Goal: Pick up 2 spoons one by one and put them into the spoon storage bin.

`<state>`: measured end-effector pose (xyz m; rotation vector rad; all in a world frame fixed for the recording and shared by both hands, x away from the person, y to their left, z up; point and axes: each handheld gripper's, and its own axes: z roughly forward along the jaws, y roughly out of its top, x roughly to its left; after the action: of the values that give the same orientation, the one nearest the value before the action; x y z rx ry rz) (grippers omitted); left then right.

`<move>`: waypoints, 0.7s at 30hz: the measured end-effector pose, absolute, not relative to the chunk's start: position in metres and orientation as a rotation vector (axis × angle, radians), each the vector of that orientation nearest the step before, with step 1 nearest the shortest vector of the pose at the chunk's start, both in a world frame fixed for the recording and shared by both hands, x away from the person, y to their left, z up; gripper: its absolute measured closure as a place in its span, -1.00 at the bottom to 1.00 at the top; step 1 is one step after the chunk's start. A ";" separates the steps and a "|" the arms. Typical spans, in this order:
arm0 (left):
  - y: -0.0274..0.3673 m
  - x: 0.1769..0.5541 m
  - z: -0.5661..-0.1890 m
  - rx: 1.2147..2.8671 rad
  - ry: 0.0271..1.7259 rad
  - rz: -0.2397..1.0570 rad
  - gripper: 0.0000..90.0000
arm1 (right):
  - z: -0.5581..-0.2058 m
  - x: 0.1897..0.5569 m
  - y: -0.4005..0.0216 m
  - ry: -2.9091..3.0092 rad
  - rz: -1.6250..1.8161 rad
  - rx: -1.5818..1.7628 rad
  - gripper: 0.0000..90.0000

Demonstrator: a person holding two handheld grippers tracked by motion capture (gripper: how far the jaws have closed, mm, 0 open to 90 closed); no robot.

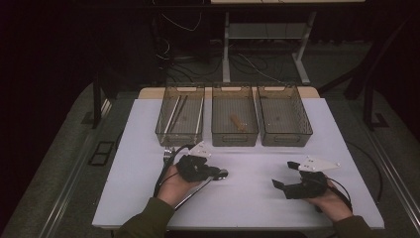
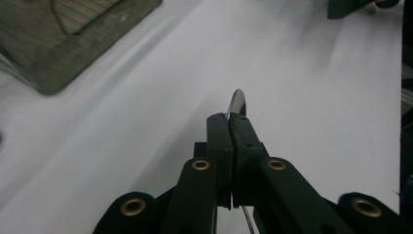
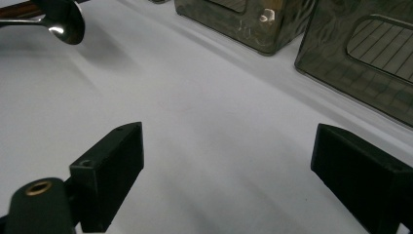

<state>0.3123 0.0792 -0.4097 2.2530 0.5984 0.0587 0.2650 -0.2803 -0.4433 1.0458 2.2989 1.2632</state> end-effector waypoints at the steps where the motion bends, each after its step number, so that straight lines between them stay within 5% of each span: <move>1: 0.079 0.314 -0.409 2.255 0.601 0.067 0.97 | -0.443 0.265 -0.280 2.298 1.262 1.046 -0.73; 21: 0.067 0.352 -0.381 2.183 0.586 0.106 0.97 | -0.443 0.266 -0.283 2.289 1.280 1.069 -0.73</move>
<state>0.3525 0.0667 -0.3809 2.1833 0.5855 0.1062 0.2657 -0.2827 -0.4431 1.0691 2.2892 1.2798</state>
